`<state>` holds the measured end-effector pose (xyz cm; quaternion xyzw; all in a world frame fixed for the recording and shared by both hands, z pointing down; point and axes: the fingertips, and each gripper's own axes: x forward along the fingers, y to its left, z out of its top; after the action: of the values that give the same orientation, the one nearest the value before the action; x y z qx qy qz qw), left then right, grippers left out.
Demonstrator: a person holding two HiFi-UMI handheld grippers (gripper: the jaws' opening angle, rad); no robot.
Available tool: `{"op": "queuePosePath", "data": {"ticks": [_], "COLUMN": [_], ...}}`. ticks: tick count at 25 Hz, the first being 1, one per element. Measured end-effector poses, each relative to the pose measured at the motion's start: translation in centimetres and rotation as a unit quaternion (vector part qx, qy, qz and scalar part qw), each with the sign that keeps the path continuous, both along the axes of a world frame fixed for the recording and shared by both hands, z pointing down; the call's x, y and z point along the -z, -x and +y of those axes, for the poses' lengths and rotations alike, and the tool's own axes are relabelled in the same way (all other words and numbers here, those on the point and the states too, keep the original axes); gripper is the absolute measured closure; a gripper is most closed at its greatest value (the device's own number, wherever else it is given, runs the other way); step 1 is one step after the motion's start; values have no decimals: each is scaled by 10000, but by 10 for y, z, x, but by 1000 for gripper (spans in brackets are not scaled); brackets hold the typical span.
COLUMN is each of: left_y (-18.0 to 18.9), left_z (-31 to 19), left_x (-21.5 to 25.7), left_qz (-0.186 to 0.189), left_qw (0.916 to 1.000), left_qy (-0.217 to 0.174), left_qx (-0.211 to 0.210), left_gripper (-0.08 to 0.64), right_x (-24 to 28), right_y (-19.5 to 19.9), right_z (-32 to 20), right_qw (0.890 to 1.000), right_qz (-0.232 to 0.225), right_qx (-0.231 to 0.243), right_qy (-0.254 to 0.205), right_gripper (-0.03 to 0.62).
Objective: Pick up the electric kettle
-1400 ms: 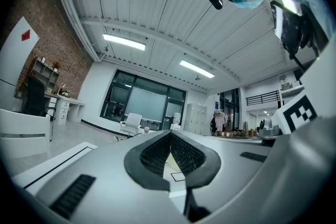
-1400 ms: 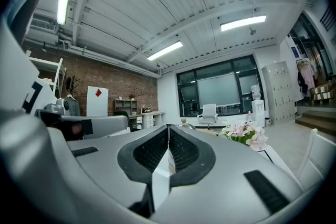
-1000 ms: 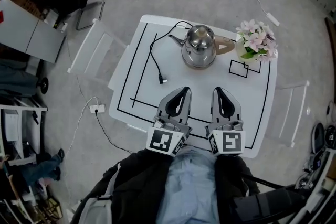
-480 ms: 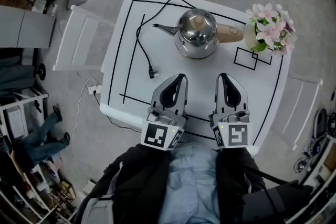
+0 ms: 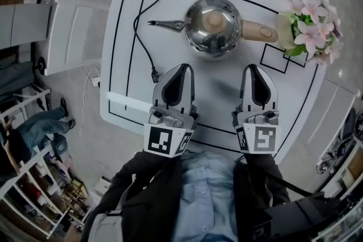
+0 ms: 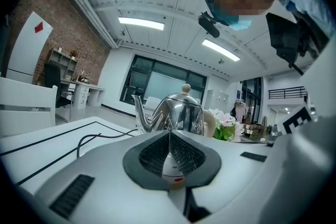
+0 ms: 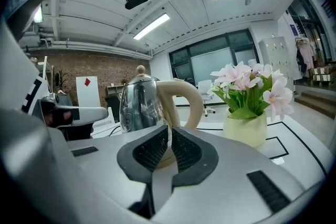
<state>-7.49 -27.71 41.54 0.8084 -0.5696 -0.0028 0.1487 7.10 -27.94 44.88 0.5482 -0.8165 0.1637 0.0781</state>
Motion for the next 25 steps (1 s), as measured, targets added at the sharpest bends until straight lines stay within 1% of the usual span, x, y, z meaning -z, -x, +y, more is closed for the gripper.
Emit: {"op": "queuePosePath", "data": {"ticks": [4, 5, 7, 9, 10, 12, 19, 22, 25], "left_y": [5, 6, 7, 9, 9, 11, 21, 23, 23], "left_z": [-8, -10, -13, -16, -17, -18, -27, -31, -32], "left_x": [-3, -3, -3, -4, -5, -7, -11, -11, -11], "left_qz": [80, 112, 191, 269, 294, 322, 432, 559, 654], "left_qw": [9999, 9998, 9996, 9994, 9993, 9992, 9985, 9979, 9974], "left_qy": [-70, -96, -138, -154, -150, -136, -144, -170, -193], "left_qx": [95, 110, 135, 156, 171, 203, 289, 283, 243], "left_gripper": [544, 526, 489, 445, 417, 385, 373, 339, 334], "right_x": [-6, -6, -6, -5, -5, -7, -13, -16, -19], "right_y": [-11, -12, -15, -18, -19, -20, -23, -23, -22], "right_z": [-13, -17, -23, -27, -29, -30, -36, -39, -41], "right_qw": [10000, 10000, 9999, 9997, 9997, 9995, 9990, 9988, 9988], "right_qz": [-21, -54, -113, -107, -95, -66, 4, 13, 12], "right_qx": [-78, -77, -103, -189, -231, -289, -444, -481, -485], "right_qy": [0, -5, -24, -68, -79, -72, -70, -47, -6], "right_gripper": [565, 527, 420, 371, 360, 351, 340, 331, 330]}}
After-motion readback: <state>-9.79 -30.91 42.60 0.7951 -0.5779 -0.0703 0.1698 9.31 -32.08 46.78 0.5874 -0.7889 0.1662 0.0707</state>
